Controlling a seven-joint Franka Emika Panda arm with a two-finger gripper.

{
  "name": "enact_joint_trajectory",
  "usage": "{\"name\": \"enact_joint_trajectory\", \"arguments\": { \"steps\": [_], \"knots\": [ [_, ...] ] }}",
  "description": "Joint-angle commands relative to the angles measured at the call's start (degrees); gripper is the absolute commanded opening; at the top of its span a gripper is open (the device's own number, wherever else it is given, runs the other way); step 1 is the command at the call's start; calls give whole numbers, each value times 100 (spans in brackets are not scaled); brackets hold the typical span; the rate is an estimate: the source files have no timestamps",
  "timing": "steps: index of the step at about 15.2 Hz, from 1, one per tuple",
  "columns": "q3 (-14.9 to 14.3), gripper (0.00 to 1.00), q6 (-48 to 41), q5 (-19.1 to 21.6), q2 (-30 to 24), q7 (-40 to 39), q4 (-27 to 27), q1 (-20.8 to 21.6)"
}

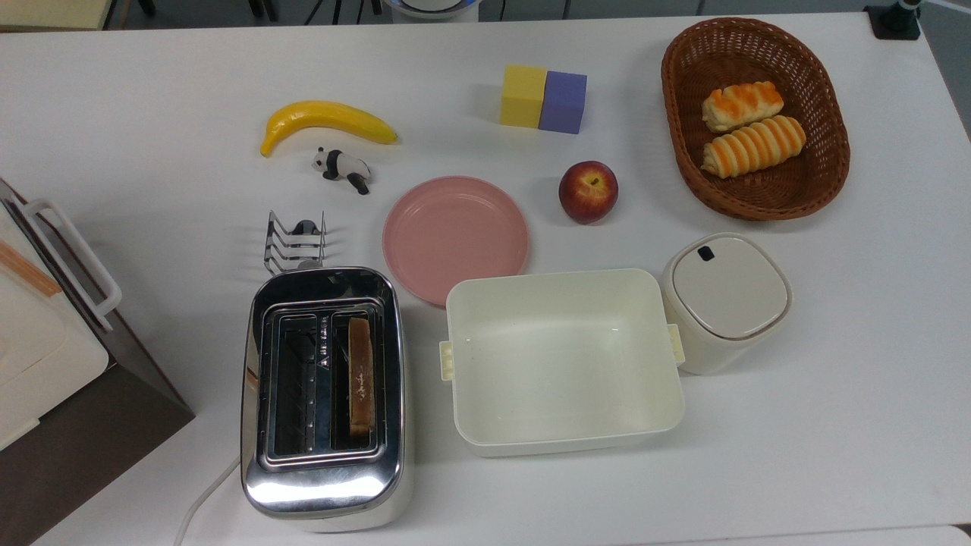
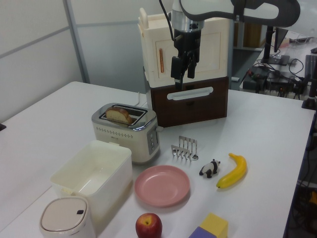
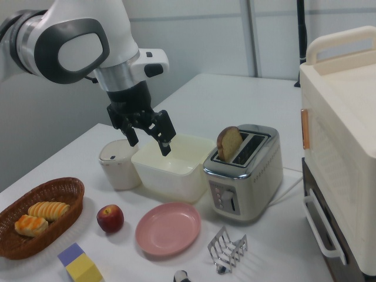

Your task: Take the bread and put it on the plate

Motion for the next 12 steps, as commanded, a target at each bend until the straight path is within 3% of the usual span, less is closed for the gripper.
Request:
{"name": "enact_joint_trajectory", "arguments": {
  "steps": [1, 12],
  "knots": [
    [-37, 100, -124, 105, -119, -67, -85, 32],
    [-37, 100, -45, 114, -58, -67, -76, 32]
  ]
}}
